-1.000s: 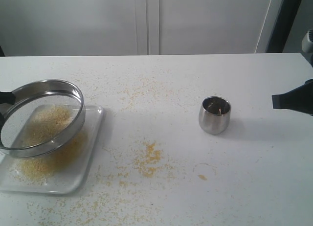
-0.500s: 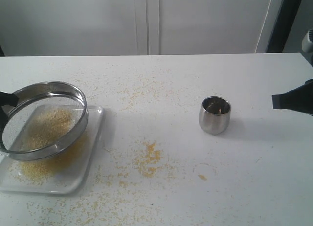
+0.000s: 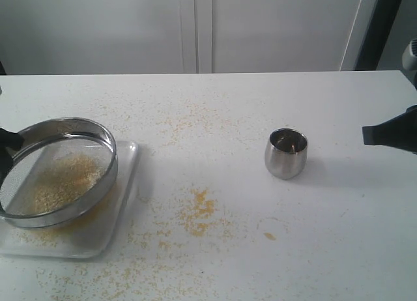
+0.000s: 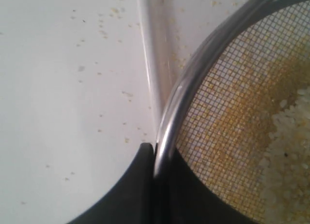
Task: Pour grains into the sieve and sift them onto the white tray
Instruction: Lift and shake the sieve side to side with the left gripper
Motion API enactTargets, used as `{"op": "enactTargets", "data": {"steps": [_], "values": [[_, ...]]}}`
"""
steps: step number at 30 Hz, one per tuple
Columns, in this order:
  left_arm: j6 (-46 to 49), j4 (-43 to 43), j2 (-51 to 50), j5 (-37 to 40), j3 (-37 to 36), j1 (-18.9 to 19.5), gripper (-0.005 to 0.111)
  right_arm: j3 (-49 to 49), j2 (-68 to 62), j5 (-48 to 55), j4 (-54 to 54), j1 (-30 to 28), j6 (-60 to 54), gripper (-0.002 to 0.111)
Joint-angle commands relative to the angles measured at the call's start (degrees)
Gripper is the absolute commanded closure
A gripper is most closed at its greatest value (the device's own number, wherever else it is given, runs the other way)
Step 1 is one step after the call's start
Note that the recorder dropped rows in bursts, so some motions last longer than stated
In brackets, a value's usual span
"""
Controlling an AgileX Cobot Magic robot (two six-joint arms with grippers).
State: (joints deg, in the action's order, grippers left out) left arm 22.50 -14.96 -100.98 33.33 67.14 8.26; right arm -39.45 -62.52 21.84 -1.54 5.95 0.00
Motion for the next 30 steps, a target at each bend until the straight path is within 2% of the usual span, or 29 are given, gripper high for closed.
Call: {"op": "enactTargets", "data": {"steps": [1, 3, 5, 6, 7, 10, 11, 15, 16, 17, 20, 21, 25, 29, 30], "values": [[-15.6, -4.4, 1.0, -2.2, 0.4, 1.4, 0.107, 0.2, 0.4, -0.7, 0.0, -0.4, 0.0, 0.108], [-9.4, -4.5, 1.0, -1.5, 0.4, 0.4, 0.107, 0.2, 0.4, -0.7, 0.0, -0.4, 0.0, 0.108], [3.3, -4.2, 1.0, 1.3, 0.4, -0.6, 0.107, 0.2, 0.4, -0.7, 0.0, -0.4, 0.0, 0.108], [6.4, -4.0, 1.0, 2.3, 0.4, -0.7, 0.107, 0.2, 0.4, -0.7, 0.0, -0.4, 0.0, 0.108], [5.9, -3.9, 1.1, 2.6, 0.4, -0.7, 0.107, 0.2, 0.4, -0.7, 0.0, -0.4, 0.0, 0.108], [-13.0, -4.0, 1.1, 0.0, 0.4, 0.4, 0.107, 0.2, 0.4, -0.7, 0.0, -0.4, 0.0, 0.108], [-13.7, -4.0, 1.1, -0.4, 0.4, 0.4, 0.107, 0.2, 0.4, -0.7, 0.0, -0.4, 0.0, 0.108], [3.8, -3.5, 1.5, 2.0, 0.4, -1.7, 0.107, 0.2, 0.4, -0.7, 0.0, -0.4, 0.0, 0.108], [5.4, -3.4, 1.6, 2.5, 0.4, -1.7, 0.107, 0.2, 0.4, -0.7, 0.0, -0.4, 0.0, 0.108], [3.6, -3.4, 1.7, 2.4, 0.4, -1.7, 0.107, 0.2, 0.4, -0.7, 0.0, -0.4, 0.8, 0.108], [-12.6, -3.7, 2.2, -1.4, 0.4, -0.7, 0.107, 0.2, 0.4, -0.7, 0.0, -0.4, 1.3, 0.108], [-13.3, -3.7, 2.3, -1.8, 0.4, -0.7, 0.107, 0.2, 0.4, -0.7, 0.0, -0.4, 1.3, 0.108], [-0.3, -2.5, 2.5, 0.4, 0.4, -2.2, 0.107, 0.2, 0.4, -0.7, 0.0, -0.4, 1.3, 0.108], [-15.4, -2.0, 2.5, -1.1, 0.4, -1.0, 0.107, 0.2, 0.4, -0.7, 0.0, -0.4, 1.3, 0.108], [-14.5, -2.3, 2.5, -1.2, 0.4, -1.0, 0.107, 0.2, 0.4, -0.7, 0.0, -0.4, 1.3, 0.108]]}}
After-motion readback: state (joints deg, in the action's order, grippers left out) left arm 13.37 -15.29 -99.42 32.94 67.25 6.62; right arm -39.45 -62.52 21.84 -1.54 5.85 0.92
